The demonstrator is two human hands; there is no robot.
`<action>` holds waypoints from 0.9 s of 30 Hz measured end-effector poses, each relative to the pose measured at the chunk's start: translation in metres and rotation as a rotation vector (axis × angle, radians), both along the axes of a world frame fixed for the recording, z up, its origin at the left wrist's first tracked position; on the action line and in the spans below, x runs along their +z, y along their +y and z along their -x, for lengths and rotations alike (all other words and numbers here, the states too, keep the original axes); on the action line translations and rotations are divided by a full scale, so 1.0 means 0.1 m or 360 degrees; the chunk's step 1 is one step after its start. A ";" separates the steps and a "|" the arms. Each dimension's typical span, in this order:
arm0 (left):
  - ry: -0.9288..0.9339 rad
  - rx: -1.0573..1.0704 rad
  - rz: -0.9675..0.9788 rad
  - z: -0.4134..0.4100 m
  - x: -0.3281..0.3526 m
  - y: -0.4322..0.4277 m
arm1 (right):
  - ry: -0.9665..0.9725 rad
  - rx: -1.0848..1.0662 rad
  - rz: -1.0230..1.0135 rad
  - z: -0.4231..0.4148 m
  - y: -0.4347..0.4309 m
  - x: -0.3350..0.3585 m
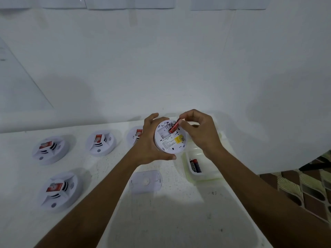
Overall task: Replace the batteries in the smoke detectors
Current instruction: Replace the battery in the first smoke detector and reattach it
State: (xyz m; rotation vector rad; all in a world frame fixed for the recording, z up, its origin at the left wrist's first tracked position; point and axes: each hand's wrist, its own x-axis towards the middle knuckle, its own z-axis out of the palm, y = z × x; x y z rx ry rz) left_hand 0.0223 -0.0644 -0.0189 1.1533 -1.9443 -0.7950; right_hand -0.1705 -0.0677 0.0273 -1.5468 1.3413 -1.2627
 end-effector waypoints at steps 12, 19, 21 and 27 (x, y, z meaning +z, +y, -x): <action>0.0163 -0.0030 0.0037 0.03 0.11 0.14 | -0.0107 0.0004 0.0270 -0.19 0.26 -0.09; 0.0162 -0.0090 0.0014 -0.01 0.21 0.16 | 0.0369 0.0080 0.0749 -0.09 0.22 -0.20; 0.0107 -0.0086 0.0048 -0.01 0.22 0.16 | 0.0439 0.0140 0.0795 -0.07 0.20 -0.22; 0.0019 -0.0092 -0.0016 -0.08 0.17 0.02 | 0.0311 0.0290 0.0534 0.07 0.04 -0.20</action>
